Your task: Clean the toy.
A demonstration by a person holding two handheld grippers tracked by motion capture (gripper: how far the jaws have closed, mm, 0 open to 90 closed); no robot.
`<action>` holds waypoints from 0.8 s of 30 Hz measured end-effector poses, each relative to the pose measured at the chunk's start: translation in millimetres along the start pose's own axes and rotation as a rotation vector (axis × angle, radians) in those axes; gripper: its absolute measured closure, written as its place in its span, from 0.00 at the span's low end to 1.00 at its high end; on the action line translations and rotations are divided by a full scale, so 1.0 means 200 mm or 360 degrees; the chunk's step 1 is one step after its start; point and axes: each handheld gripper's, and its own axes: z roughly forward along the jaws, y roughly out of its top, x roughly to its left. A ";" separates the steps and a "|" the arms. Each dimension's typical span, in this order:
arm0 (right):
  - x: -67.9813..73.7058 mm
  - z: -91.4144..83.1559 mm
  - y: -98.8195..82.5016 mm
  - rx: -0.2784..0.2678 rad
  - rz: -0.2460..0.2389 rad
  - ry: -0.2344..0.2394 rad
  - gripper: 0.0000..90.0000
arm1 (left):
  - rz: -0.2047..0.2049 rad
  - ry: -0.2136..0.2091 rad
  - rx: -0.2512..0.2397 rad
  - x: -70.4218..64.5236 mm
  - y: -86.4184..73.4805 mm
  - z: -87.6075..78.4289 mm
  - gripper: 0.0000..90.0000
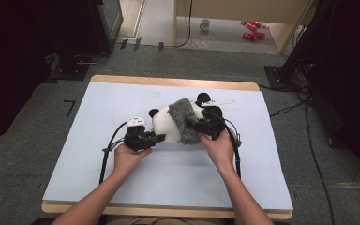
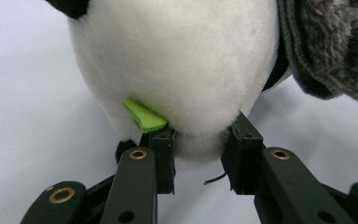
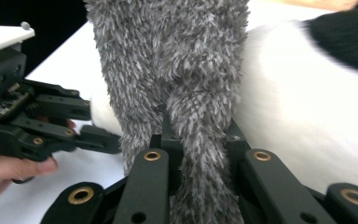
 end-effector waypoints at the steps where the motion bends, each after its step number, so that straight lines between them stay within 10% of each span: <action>1: 0.00 -0.01 0.00 -0.0003 -0.0009 -0.0017 0.87 | 0.0001 -0.0002 0.0003 0.01 0.00 0.00 0.76; 24: -0.26 -0.26 -0.03 -0.0119 0.0139 -0.0264 0.87 | -0.0072 -0.0078 0.0087 0.09 0.07 -0.04 0.80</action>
